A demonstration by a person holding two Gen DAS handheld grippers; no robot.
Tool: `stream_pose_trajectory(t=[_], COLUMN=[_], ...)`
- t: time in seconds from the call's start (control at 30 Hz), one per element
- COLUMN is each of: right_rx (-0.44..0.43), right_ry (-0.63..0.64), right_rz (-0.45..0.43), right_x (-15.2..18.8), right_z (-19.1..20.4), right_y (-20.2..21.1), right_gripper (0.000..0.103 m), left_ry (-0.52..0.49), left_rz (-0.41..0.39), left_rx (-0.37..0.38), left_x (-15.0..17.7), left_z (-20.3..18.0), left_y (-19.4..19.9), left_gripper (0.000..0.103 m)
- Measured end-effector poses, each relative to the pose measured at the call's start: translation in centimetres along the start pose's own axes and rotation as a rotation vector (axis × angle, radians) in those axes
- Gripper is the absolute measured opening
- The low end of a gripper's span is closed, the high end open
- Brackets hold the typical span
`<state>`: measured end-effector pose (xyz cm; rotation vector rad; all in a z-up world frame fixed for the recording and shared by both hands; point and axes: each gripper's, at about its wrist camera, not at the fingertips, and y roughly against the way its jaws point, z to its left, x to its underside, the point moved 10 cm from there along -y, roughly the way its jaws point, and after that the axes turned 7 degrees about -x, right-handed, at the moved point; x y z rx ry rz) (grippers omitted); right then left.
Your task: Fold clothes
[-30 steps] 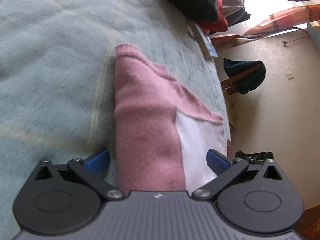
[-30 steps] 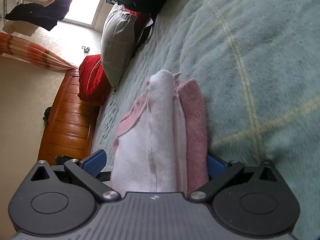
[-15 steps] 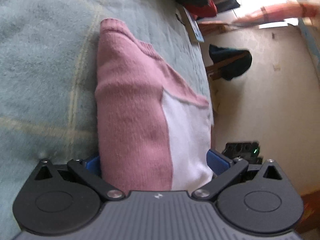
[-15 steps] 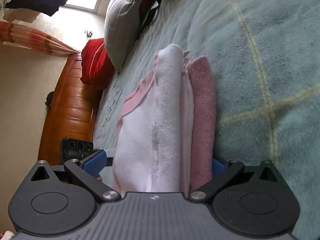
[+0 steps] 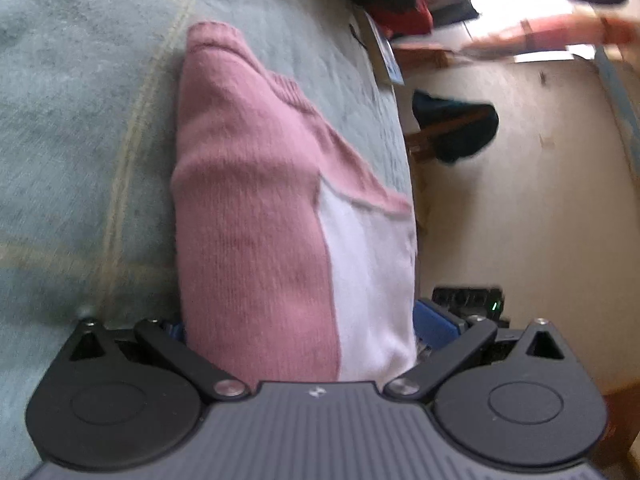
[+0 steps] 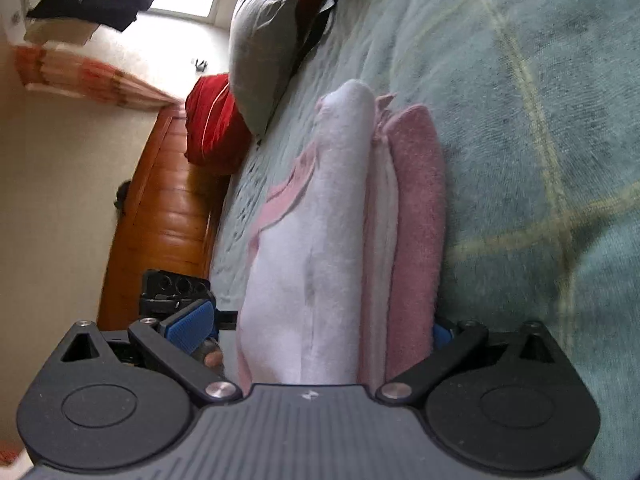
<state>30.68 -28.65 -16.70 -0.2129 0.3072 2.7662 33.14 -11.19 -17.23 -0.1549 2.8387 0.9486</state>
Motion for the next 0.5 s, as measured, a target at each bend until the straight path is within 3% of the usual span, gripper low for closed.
stream_pose_trajectory(t=[0.3,0.5], right_rx=[-0.06,-0.005], right_ry=[0.024,0.025], right_rz=[-0.035,-0.043], right_x=[0.16,0.06], right_z=[-0.14,-0.26], right_y=[0.72,0.0], right_gripper=[0.103,0.103], left_ry=[-0.005,0.027], left_rz=[-0.015,-0.008], left_rx=[0.019,-0.008], left_x=[0.02,-0.01], left_z=[-0.2,-0.02], left_y=[-0.62,-0.16], left_gripper=[0.102,0.102])
